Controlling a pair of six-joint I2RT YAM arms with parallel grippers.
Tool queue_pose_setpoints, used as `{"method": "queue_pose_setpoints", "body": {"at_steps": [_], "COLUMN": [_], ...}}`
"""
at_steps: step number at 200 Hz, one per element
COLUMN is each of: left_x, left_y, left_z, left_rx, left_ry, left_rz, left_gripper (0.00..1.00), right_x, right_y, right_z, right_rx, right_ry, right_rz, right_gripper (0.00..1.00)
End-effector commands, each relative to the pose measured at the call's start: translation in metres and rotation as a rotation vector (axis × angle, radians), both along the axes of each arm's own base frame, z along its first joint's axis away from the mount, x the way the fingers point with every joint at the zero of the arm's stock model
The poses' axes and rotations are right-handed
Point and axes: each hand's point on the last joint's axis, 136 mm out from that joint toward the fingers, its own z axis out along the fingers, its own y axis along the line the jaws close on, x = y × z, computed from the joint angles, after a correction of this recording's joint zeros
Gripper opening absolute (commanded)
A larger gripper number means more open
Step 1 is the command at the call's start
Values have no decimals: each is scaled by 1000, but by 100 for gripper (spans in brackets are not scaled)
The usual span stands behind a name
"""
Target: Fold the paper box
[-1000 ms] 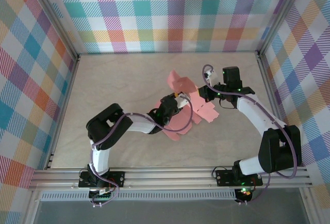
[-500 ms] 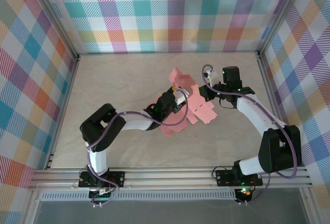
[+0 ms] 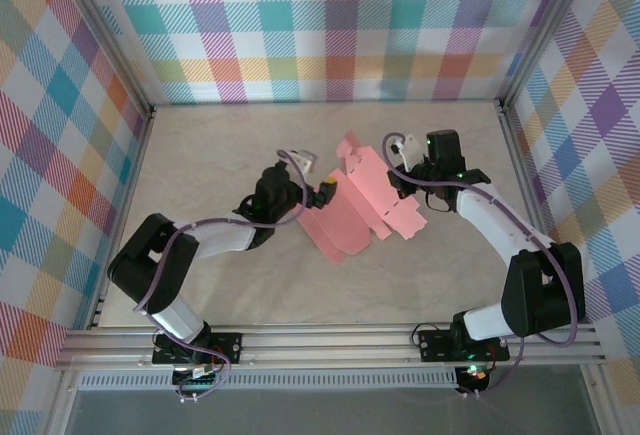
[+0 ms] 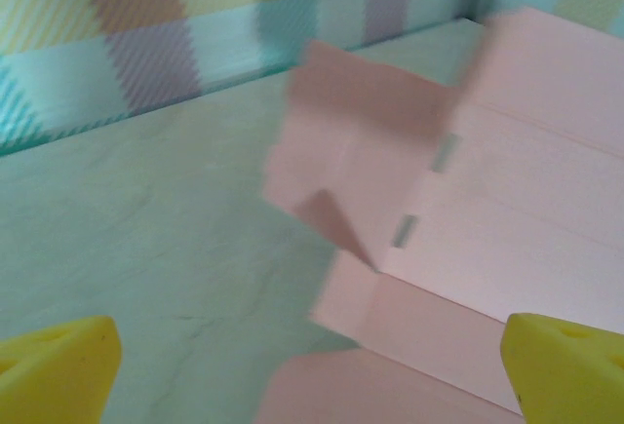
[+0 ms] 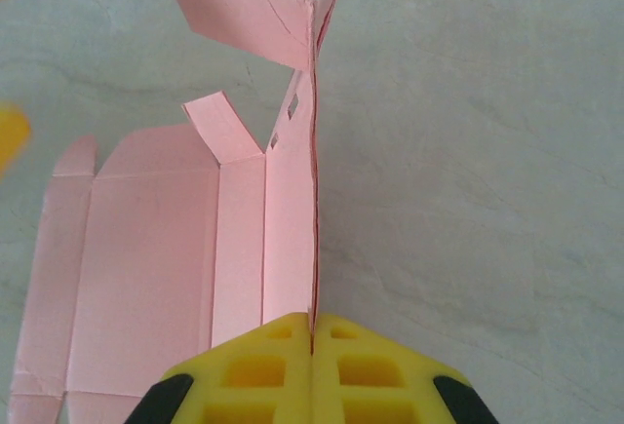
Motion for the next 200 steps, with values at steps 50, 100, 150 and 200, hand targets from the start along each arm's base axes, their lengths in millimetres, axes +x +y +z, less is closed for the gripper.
{"method": "queue_pose_setpoints", "body": {"at_steps": [50, 100, 150, 200], "left_x": [38, 53, 61, 59], "left_y": [100, 142, 149, 165], "left_z": [9, 3, -9, 2], "left_rx": [-247, -282, -288, -272], "left_ry": [143, 221, 305, 214], "left_rz": [275, 356, 354, 413], "left_gripper": [100, 100, 100, 100], "right_x": [-19, -3, 2, 2], "right_y": [23, 14, 12, 10], "right_z": [-29, -51, -51, -42], "right_rx": [-269, -590, -684, -726], "right_ry": [-74, -163, -248, -352], "right_rz": [203, 206, 169, 122], "right_gripper": [0, 0, 0, 0]}}
